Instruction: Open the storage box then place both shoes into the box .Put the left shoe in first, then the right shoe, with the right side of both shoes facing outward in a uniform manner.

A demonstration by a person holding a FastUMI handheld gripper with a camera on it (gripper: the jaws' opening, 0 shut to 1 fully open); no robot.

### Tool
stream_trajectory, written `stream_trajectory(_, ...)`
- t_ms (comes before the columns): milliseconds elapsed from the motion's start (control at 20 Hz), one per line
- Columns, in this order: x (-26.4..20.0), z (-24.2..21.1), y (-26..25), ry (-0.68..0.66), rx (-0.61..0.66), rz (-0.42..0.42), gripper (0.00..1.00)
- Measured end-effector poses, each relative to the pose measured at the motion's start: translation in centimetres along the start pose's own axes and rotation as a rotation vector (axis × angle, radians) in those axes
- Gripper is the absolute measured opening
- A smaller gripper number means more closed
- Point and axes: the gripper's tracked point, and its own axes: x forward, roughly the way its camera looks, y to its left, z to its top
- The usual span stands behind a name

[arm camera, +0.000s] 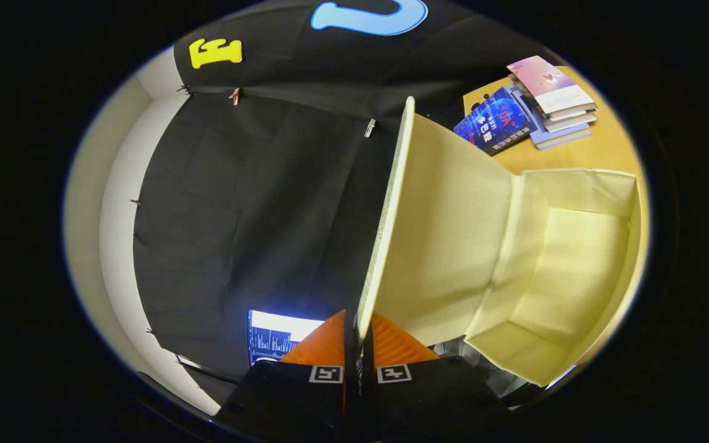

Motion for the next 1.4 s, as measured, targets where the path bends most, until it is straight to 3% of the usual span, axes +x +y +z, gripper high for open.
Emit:
stream_trajectory(250,6.8,-0.5,0.3,0.040,-0.020,-0.048,0.05)
stream_trajectory(400,9.3,-0.3,-1.3,0.050,-0.046,-0.095,0.12)
stream_trajectory(500,9.6,0.2,-2.6,0.034,-0.077,-0.128,0.40)
stream_trajectory(700,5.3,1.6,-5.3,-0.060,-0.173,-0.219,0.97)
stream_trajectory(850,-0.8,2.7,-8.2,-0.155,-0.261,-0.329,0.98)
stream_trajectory(1100,-13.3,4.2,-15.4,-0.349,-0.330,-0.601,0.98)
stream_trajectory(1400,-26.0,0.0,-26.1,-0.437,-0.325,-0.934,0.98)
